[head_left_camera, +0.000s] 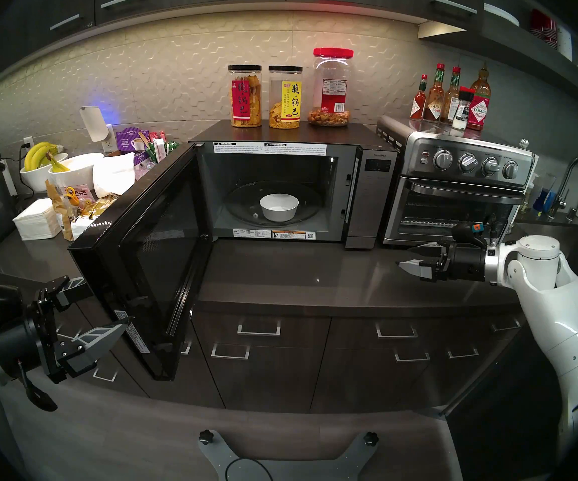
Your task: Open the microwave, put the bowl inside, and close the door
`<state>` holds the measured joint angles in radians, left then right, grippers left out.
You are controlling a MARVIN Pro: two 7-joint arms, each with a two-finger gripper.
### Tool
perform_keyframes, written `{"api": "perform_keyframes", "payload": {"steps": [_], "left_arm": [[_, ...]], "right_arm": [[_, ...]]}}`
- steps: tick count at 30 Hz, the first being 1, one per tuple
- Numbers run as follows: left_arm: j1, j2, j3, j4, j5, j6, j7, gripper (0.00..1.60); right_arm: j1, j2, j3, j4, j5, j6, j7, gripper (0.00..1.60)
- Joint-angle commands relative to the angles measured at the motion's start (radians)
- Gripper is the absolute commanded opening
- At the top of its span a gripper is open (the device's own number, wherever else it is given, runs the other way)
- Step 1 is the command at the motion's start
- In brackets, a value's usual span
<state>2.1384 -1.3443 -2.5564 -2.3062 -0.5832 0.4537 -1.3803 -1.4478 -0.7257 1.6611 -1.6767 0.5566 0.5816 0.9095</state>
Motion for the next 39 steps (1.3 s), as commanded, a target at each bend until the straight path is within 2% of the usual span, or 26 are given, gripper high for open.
{"api": "perform_keyframes", "payload": {"steps": [1,21,39], "left_arm": [[-0.007,0.005,-0.013,0.000,-0.036,0.005,-0.027,1.60],[-0.025,0.031,0.005,0.008,-0.111,0.037,-0.023,1.60],[-0.032,0.070,0.103,0.003,-0.120,0.049,0.022,1.60]], "right_arm": [[0.016,0.001,0.008,-0.010,0.001,-0.003,-0.004,1.60],[0.016,0.001,0.008,-0.010,0.001,-0.004,-0.004,1.60],[0.016,0.001,0.008,-0.010,0.001,-0.004,-0.004,1.60]]}}
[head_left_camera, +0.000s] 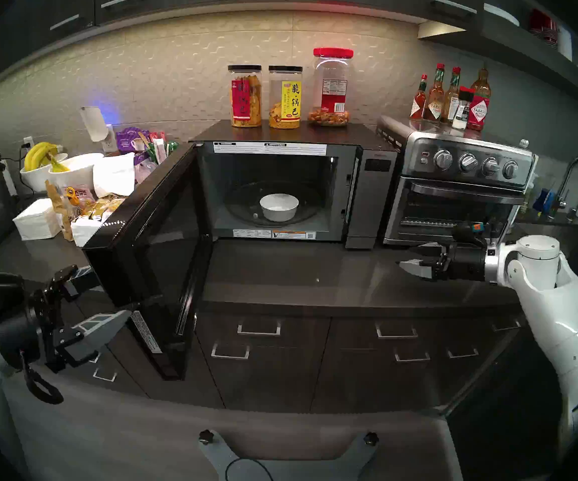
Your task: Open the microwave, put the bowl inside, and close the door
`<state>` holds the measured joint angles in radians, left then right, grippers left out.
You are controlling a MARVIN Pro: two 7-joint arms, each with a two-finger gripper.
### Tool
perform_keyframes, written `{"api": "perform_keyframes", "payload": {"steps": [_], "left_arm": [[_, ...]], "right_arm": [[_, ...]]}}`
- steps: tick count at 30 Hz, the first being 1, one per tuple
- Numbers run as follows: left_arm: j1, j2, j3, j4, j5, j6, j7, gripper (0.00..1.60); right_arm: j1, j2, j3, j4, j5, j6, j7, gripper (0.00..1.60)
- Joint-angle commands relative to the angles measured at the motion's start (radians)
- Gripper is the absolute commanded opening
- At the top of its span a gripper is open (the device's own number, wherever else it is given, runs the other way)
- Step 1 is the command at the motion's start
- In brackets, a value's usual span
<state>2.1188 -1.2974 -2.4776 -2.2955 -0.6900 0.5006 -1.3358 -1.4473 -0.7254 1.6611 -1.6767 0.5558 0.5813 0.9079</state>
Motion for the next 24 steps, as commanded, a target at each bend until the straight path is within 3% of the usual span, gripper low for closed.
{"api": "perform_keyframes", "payload": {"steps": [1,24], "left_arm": [[-0.017,0.027,0.030,-0.007,-0.014,0.004,-0.017,1.60],[-0.136,0.081,0.183,-0.016,-0.027,0.065,0.063,1.60]], "right_arm": [[0.016,0.001,0.008,-0.010,0.002,-0.003,-0.002,1.60],[0.016,0.001,0.008,-0.010,0.002,-0.003,-0.002,1.60]]}}
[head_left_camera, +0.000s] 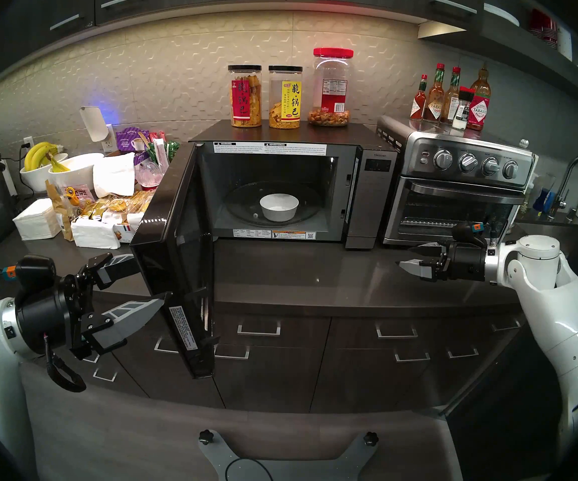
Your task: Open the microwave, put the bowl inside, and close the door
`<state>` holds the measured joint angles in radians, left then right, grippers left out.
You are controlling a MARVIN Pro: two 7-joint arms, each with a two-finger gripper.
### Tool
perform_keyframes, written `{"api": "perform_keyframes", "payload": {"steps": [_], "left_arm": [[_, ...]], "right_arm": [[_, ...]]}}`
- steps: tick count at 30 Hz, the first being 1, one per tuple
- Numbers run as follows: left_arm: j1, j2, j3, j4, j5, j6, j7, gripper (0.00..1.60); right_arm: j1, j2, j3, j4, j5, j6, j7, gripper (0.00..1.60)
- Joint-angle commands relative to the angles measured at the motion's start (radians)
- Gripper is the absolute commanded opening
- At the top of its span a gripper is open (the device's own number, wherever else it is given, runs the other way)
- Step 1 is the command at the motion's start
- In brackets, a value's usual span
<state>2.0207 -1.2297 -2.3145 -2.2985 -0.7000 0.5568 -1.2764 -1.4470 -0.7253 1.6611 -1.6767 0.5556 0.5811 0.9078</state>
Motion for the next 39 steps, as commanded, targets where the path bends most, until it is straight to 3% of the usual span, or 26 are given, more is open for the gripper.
{"api": "perform_keyframes", "payload": {"steps": [1,12,24,39], "left_arm": [[-0.041,0.014,0.024,-0.013,-0.018,0.010,0.006,1.60],[-0.081,0.026,0.082,-0.010,-0.027,0.028,0.023,1.60],[-0.121,0.028,0.198,0.000,-0.016,0.015,0.038,1.60],[-0.218,0.067,0.392,0.087,0.112,0.012,0.127,1.60]], "right_arm": [[0.016,0.001,0.008,-0.010,0.002,-0.003,-0.002,1.60],[0.016,0.001,0.008,-0.010,0.002,-0.003,-0.002,1.60],[0.016,0.001,0.008,-0.010,0.002,-0.003,-0.002,1.60],[0.016,0.001,0.008,-0.010,0.002,-0.003,-0.002,1.60]]}}
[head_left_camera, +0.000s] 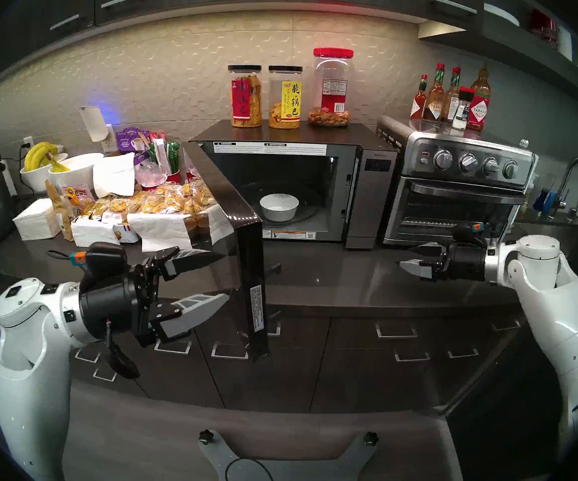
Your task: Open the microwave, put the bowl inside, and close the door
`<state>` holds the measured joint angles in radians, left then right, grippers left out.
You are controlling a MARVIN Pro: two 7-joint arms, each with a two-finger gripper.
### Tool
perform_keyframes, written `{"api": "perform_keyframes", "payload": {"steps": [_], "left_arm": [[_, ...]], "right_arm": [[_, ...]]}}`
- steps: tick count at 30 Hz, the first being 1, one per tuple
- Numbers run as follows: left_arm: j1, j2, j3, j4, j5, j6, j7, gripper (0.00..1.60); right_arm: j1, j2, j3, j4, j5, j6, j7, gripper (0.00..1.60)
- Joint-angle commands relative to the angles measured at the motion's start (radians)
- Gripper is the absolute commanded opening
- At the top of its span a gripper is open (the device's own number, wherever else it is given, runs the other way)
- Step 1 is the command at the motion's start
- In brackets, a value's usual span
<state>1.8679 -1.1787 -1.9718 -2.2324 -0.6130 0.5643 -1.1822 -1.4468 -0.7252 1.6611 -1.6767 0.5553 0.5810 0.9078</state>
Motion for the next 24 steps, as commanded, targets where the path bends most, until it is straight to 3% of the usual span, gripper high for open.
{"api": "perform_keyframes", "payload": {"steps": [1,24], "left_arm": [[-0.075,0.018,0.056,0.029,0.028,0.005,0.036,1.60],[-0.259,0.019,0.226,0.114,0.218,0.040,0.251,1.60]], "right_arm": [[0.015,0.001,0.008,-0.010,0.002,-0.003,-0.002,1.60],[0.015,0.001,0.008,-0.010,0.002,-0.003,-0.002,1.60]]}}
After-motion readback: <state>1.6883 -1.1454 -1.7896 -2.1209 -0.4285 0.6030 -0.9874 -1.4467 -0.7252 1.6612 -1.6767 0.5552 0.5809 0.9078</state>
